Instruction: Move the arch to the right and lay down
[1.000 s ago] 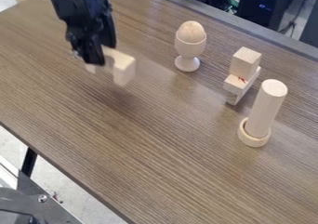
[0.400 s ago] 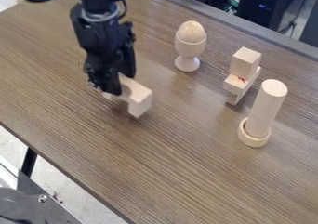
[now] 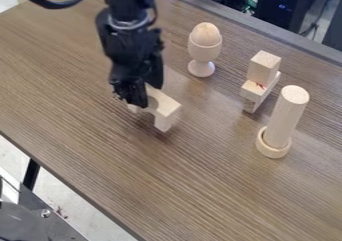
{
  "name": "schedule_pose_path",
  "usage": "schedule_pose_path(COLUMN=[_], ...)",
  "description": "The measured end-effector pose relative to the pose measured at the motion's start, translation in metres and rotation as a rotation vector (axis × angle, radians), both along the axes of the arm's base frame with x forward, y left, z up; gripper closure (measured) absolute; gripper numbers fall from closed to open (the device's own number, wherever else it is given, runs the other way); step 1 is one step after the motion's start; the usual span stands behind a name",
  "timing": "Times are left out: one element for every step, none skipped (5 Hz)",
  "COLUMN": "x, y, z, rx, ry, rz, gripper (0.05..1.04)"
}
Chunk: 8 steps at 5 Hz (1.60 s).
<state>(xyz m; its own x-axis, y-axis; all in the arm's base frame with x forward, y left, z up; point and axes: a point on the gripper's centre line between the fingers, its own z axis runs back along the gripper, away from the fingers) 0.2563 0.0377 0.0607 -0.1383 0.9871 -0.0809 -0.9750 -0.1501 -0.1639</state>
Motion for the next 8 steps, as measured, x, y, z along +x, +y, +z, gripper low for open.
schedule_pose_path(x=[0.003,0.016,0.03,0.046,0.061,0.065,0.06,0.045], y=[-0.011,-0.019,-0.029,-0.037,-0.041,-0.035,0.0,0.038], z=[-0.004,-0.009,-0.013,-0.017,-0.018,-0.024,-0.024,0.006], rx=[0.006,0.007,0.015,0.012,0.015,0.043,0.064,0.048], ry=[0.006,0.012,0.014,0.013,0.004,0.028,0.047,0.022], rz=[-0.002,0.006,0.016,0.032,0.061,0.082,0.155,0.223], gripper=[0.548,0.548,0.548,0.548,0.483,0.178,0.076,0.084])
